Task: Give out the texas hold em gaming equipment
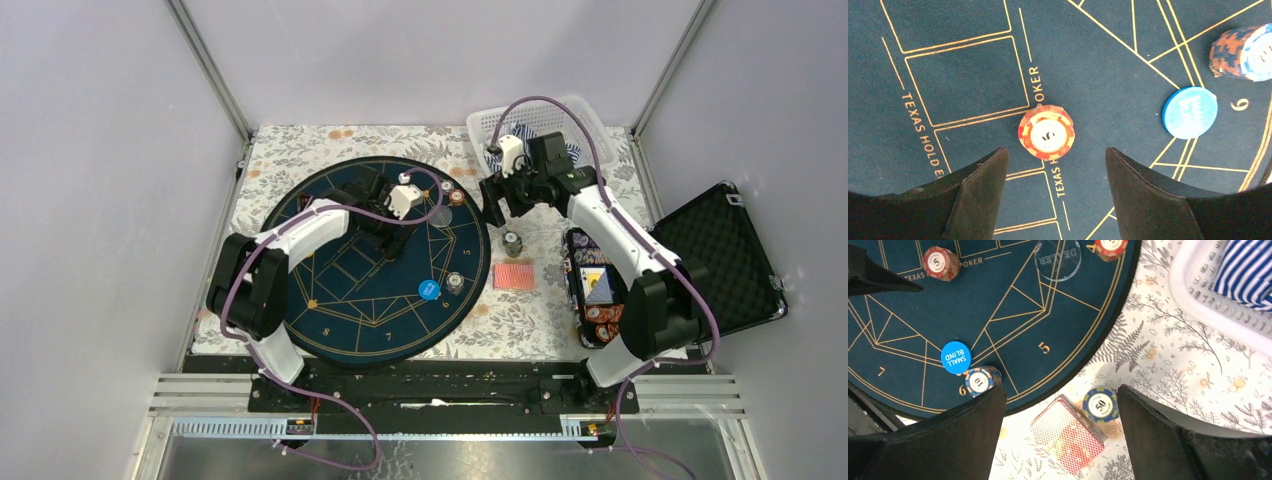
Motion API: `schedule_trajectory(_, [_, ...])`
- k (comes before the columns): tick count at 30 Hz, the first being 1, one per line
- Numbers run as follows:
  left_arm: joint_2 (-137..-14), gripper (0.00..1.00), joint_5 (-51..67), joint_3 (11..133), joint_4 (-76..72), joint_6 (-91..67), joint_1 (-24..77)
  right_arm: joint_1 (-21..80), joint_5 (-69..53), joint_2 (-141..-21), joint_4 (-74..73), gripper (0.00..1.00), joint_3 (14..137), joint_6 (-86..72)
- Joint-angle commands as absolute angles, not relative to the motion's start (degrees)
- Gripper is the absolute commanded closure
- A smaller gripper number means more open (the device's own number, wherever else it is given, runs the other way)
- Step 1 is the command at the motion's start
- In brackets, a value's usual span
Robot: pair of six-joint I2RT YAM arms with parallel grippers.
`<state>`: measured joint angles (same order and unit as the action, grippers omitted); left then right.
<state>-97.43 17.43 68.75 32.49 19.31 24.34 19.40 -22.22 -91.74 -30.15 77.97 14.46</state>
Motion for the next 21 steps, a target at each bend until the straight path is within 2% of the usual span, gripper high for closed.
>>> schedule_trajectory(1, [-99.21,0.27,14.11,68.54,28.53,20.73,25.76,17.49,-23.21,-87.4,-26.18,0.11,74.24,13.35])
schedule_trajectory(8, [-101.8,0.36,10.46,68.41,27.32,21.26,27.12,14.92,-24.19,-86.25,-25.84,0.11,73.08,13.19])
schedule_trajectory(14, [-103.04,0.39,7.83,67.97,26.63,21.45,27.6,14.52,-24.46,-86.13,-25.75,0.11,73.0,13.01])
schedule_trajectory(21, [-102.47,0.5,7.64,67.8,26.55,21.68,27.76,14.33,-24.65,-86.08,-25.62,0.11,72.82,12.96])
